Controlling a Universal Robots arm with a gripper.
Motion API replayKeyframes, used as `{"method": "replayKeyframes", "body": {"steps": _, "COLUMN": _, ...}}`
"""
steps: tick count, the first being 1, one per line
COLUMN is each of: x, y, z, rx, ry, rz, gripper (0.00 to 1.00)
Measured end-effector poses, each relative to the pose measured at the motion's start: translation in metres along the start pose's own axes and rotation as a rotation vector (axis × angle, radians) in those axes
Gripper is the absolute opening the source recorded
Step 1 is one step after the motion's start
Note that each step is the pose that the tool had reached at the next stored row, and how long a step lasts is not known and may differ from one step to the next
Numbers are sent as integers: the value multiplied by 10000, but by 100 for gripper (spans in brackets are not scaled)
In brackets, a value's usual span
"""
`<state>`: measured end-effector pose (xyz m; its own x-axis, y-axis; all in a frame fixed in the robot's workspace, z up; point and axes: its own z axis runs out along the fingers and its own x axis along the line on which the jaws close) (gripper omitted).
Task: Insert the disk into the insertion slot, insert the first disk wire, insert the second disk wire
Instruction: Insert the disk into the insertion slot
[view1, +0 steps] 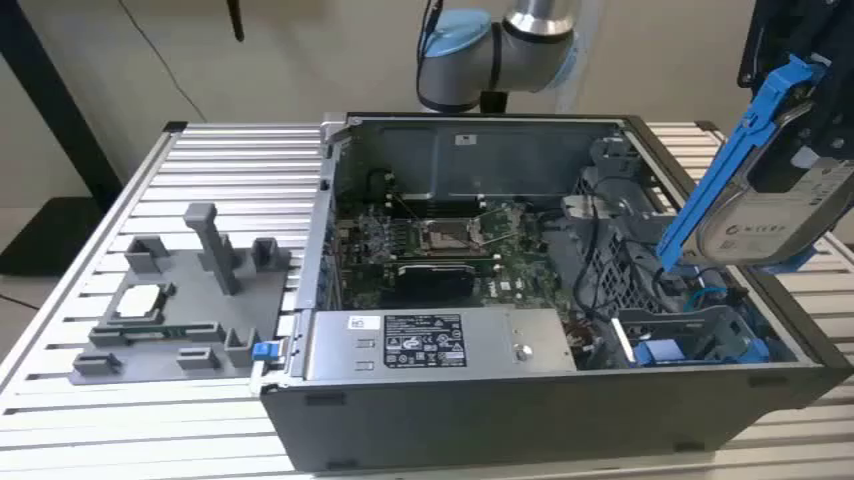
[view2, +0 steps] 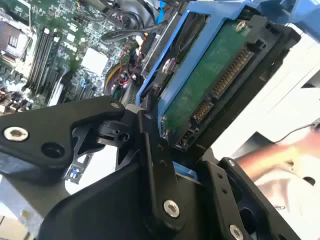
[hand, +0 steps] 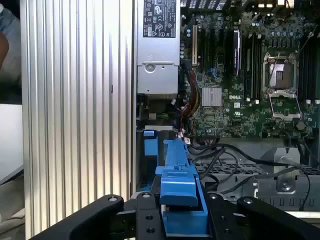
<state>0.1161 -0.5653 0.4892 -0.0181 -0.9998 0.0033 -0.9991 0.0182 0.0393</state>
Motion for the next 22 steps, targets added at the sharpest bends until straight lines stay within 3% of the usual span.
{"method": "replayKeyframes", "body": {"steps": 22, "x": 3, "y": -3, "z": 76, "rx": 27, "ry": -4, "rz": 0, "gripper": 0}}
